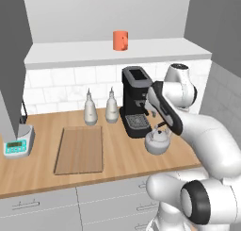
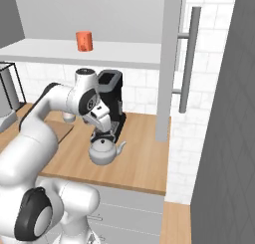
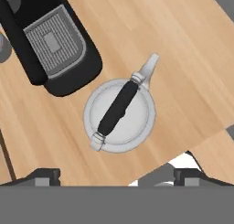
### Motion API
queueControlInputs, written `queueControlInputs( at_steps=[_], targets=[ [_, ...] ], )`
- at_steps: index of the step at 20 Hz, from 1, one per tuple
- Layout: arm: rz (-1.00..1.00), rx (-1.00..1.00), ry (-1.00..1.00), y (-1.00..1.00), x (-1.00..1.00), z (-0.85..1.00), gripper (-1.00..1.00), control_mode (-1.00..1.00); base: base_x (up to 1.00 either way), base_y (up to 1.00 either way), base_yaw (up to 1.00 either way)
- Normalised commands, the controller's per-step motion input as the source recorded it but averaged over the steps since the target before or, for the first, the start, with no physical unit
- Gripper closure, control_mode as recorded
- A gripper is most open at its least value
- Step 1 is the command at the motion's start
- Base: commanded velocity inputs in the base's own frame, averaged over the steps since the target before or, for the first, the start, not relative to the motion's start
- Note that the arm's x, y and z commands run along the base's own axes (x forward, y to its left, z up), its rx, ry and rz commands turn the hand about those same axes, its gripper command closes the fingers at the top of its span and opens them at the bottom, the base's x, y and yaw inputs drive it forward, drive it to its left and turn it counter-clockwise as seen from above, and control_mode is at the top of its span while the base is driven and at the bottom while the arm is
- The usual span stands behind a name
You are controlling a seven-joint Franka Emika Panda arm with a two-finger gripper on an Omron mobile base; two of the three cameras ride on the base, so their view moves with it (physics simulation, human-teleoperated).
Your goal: Pick the kettle from the counter and place it on the tray. Then pick the mug from the cabinet and place it on the tray. Then close the cabinet doors.
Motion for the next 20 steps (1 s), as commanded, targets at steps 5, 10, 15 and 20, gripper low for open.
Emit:
queueControlInputs(
  at_steps=[5, 10, 15, 20],
  targets=[
    [-0.16, 0.09, 0.00, -0.06, 0.43, -0.34, -1.00, -1.00, 0.00, 0.00, 0.00],
    [-0.11, 0.06, 0.00, -0.01, 0.17, -0.34, -1.00, -1.00, 0.00, 0.00, 0.00],
    [-0.07, 0.09, 0.02, -0.13, 0.07, -0.25, -1.00, -1.00, 0.00, 0.00, 0.00],
    [-0.04, 0.00, 0.01, 0.00, 0.00, -0.25, 1.00, -1.00, 0.00, 0.00, 0.00]
  ],
)
